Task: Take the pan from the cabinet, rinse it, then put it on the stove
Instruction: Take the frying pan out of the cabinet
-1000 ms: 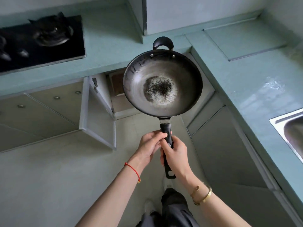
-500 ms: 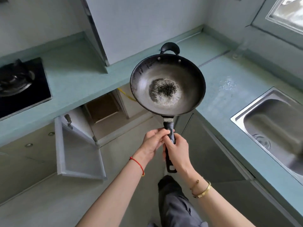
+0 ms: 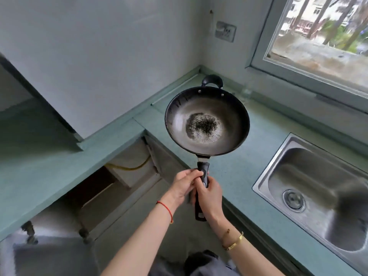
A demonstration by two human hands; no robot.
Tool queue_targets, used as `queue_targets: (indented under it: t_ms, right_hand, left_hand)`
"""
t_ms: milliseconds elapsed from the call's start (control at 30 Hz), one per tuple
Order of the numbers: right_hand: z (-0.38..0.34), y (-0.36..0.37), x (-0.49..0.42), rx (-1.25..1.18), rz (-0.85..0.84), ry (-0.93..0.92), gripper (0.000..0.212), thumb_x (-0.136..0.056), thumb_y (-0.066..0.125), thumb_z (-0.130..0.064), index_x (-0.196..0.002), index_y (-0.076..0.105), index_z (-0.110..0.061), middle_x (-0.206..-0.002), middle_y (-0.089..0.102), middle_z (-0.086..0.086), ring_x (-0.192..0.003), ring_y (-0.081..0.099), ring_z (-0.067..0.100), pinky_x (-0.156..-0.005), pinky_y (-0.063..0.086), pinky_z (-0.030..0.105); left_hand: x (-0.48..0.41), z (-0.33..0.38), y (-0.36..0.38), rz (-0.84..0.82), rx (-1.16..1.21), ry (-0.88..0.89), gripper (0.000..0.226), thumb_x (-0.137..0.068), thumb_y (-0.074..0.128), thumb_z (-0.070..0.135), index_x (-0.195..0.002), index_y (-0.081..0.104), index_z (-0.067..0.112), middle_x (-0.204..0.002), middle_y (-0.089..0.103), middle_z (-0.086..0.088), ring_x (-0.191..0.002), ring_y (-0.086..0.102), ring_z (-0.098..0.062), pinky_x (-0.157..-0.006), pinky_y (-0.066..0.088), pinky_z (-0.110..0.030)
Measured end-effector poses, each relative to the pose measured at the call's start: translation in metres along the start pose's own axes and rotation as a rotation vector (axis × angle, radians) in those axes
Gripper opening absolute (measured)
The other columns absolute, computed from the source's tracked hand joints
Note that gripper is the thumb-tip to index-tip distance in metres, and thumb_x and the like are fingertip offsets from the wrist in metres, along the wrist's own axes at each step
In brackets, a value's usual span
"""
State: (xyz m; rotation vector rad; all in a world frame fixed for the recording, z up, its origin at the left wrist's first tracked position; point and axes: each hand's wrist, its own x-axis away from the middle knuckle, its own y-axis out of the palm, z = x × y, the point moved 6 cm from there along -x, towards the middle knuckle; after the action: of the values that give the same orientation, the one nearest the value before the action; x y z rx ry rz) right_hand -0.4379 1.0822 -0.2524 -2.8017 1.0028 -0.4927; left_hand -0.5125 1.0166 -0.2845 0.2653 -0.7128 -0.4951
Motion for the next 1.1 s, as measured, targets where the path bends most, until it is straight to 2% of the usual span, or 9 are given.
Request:
queue_targets:
  t_ms: [133,200,300,367,467,600,733,967,1100]
  right_hand:
    - [-0.001,-0.005,-0.033,-0.006,0.103,0.028,0.027,-0.095,0.06,-0.017,-0.07,0.052,-0.02,-0.065,0.058,0.001,-0.057,0.054,0.013,-0.048,0.041,0.011]
    - [0.001,-0.006,-0.047,-0.021,0.159,0.053,0.025,-0.095,0.06,-0.02,-0.071,0.053,-0.02,-0.063,0.061,0.003,-0.056,0.057,0.018,-0.049,0.04,0.015]
    - [0.008,-0.006,-0.065,-0.05,0.242,0.099,0.022,-0.093,0.06,-0.021,-0.072,0.056,-0.016,-0.06,0.061,0.003,-0.052,0.057,0.017,-0.048,0.041,0.02]
    - [0.01,-0.003,-0.075,-0.062,0.296,0.122,0.021,-0.092,0.06,-0.022,-0.072,0.057,-0.015,-0.058,0.061,0.003,-0.049,0.056,0.019,-0.047,0.043,0.025]
    - [0.014,0.006,-0.088,-0.114,0.364,0.164,0.021,-0.089,0.06,-0.028,-0.075,0.058,-0.013,-0.057,0.062,0.009,-0.046,0.056,0.025,-0.047,0.043,0.03]
    - [0.011,0.013,-0.099,-0.17,0.449,0.206,0.021,-0.092,0.061,-0.021,-0.079,0.058,-0.004,-0.055,0.059,0.01,-0.037,0.054,0.02,-0.04,0.041,0.025]
    - [0.012,0.022,-0.104,-0.191,0.478,0.239,0.024,-0.095,0.059,-0.016,-0.086,0.056,0.006,-0.048,0.055,0.006,-0.028,0.05,0.015,-0.033,0.037,0.02]
    - [0.02,0.035,-0.111,-0.224,0.536,0.3,0.023,-0.095,0.058,-0.015,-0.088,0.057,0.006,-0.048,0.055,0.007,-0.027,0.049,0.013,-0.033,0.037,0.02]
    - [0.025,0.04,-0.116,-0.238,0.56,0.326,0.017,-0.094,0.058,-0.016,-0.079,0.056,-0.006,-0.048,0.057,0.007,-0.029,0.051,0.016,-0.035,0.04,0.023]
  left_hand:
    - [-0.037,0.012,0.016,-0.099,-0.07,-0.061,0.019,-0.092,0.057,0.001,-0.106,0.066,-0.008,-0.081,0.078,-0.006,-0.065,0.072,-0.011,-0.063,0.058,-0.019]
    - [-0.05,0.019,0.025,-0.141,-0.133,-0.089,0.021,-0.093,0.056,0.001,-0.108,0.065,-0.009,-0.077,0.078,-0.006,-0.06,0.071,-0.01,-0.057,0.057,-0.019]
    - [-0.068,0.025,0.032,-0.193,-0.25,-0.119,0.031,-0.094,0.055,0.006,-0.116,0.06,-0.016,-0.061,0.071,-0.004,-0.038,0.06,-0.012,-0.03,0.042,-0.018]
    - [-0.079,0.029,0.034,-0.227,-0.289,-0.143,0.037,-0.095,0.055,0.007,-0.121,0.056,-0.019,-0.057,0.067,-0.006,-0.032,0.054,-0.014,-0.025,0.037,-0.017]
    - [-0.1,0.036,0.034,-0.284,-0.318,-0.205,0.03,-0.095,0.054,0.003,-0.119,0.057,-0.013,-0.054,0.068,-0.003,-0.033,0.057,-0.01,-0.028,0.039,-0.015]
    - [-0.124,0.041,0.032,-0.372,-0.374,-0.252,0.009,-0.094,0.057,0.005,-0.094,0.059,-0.004,-0.052,0.066,-0.004,-0.033,0.055,-0.012,-0.028,0.04,-0.019]
    - [-0.142,0.04,0.027,-0.395,-0.4,-0.284,0.013,-0.093,0.057,0.001,-0.081,0.062,0.003,-0.056,0.069,-0.004,-0.041,0.061,-0.01,-0.038,0.047,-0.019]
    - [-0.164,0.029,0.016,-0.425,-0.431,-0.348,0.005,-0.092,0.06,0.003,-0.093,0.065,0.001,-0.063,0.07,-0.007,-0.048,0.064,-0.01,-0.041,0.049,-0.019]
    - [-0.172,0.024,0.011,-0.413,-0.473,-0.379,0.015,-0.092,0.06,0.004,-0.104,0.063,-0.003,-0.064,0.071,-0.003,-0.051,0.066,-0.008,-0.046,0.05,-0.018]
